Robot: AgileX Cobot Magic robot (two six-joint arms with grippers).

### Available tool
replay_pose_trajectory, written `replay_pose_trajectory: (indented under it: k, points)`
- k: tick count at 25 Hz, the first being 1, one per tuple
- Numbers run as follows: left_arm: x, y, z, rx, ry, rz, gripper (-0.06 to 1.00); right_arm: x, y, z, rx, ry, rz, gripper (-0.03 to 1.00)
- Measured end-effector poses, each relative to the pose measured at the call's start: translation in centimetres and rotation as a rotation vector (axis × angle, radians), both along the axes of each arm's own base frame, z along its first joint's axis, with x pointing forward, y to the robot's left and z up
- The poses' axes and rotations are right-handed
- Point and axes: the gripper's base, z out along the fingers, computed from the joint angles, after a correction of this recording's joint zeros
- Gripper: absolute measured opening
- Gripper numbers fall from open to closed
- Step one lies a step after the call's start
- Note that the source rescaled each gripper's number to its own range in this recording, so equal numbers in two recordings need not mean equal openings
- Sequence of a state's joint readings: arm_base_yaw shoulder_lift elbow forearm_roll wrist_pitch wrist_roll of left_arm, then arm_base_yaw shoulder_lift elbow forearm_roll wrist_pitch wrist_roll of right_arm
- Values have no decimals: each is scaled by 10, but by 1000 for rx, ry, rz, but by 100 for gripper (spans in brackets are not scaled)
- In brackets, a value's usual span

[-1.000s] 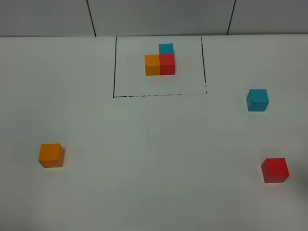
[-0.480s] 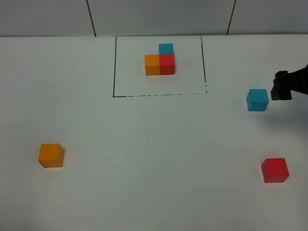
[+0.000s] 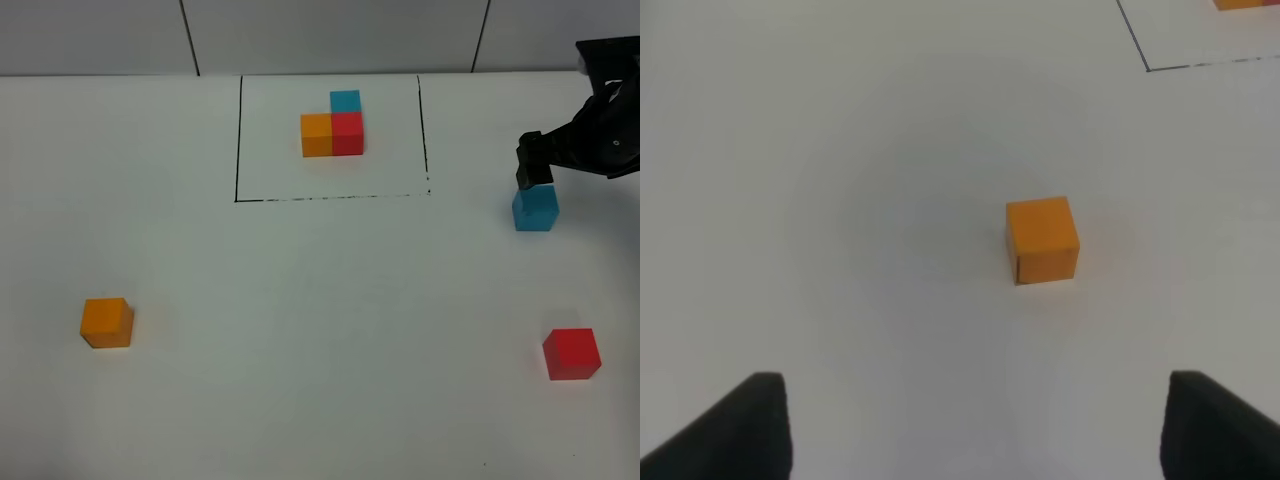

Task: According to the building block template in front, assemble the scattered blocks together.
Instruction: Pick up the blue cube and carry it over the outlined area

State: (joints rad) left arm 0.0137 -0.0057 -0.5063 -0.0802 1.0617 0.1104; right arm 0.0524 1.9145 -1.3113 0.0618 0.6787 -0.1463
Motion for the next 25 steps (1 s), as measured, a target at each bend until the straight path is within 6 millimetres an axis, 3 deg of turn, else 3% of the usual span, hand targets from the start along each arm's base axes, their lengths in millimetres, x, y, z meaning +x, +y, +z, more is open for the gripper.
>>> replay_pose_trajectory:
  k: [8, 17, 25]
  points:
    - [0, 0, 0, 0, 0, 0, 71, 7, 2, -35, -8, 81, 15, 92]
    - [0, 0, 0, 0, 0, 0, 71, 8, 13, -37, -7, 74, 44, 92]
    - [0, 0, 0, 0, 0, 0, 71, 11, 14, -54, -5, 88, 32, 90]
